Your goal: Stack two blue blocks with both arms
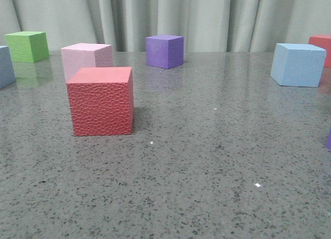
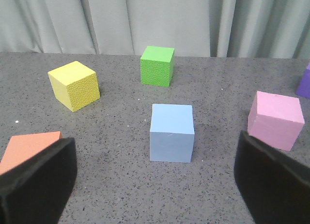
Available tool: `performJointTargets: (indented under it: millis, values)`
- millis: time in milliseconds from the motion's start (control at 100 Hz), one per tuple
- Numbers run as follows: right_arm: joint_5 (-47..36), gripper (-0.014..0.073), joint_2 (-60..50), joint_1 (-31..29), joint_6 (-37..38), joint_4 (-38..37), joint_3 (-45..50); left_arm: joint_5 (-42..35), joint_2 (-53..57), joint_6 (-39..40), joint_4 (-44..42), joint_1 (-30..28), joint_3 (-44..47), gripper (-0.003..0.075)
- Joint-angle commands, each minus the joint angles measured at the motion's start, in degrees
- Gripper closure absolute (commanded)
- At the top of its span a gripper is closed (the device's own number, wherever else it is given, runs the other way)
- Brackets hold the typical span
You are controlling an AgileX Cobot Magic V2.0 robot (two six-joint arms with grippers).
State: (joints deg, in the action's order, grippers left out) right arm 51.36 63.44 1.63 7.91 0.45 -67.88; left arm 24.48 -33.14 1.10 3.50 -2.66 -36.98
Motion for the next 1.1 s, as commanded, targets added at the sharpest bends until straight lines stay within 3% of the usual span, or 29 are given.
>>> performJointTargets:
  millis: [0, 270, 580, 1090]
  values:
    - [0.14, 0.0004, 5.36, 0.12, -0.29, 0.84, -7.25, -5.02, -0.45, 0.33, 0.71, 0.13, -2.09, 0.0104]
    - [9.46, 0.0004, 22.69, 0.12, -0.35, 2.62, -25.37, -5.10, -0.45, 0.33, 0.71, 0.13, -2.09, 0.0104]
    - [17.73, 0.0004, 36.97, 0.55, -0.46, 5.68, -39.66, -5.10, -0.45, 0.33, 0.71, 0.13, -2.09, 0.0104]
    - [21.00, 0.0004, 45.70, 2.13, -0.46, 5.92, -43.60, -5.10, -0.45, 0.33, 0.71, 0.13, -2.09, 0.0104]
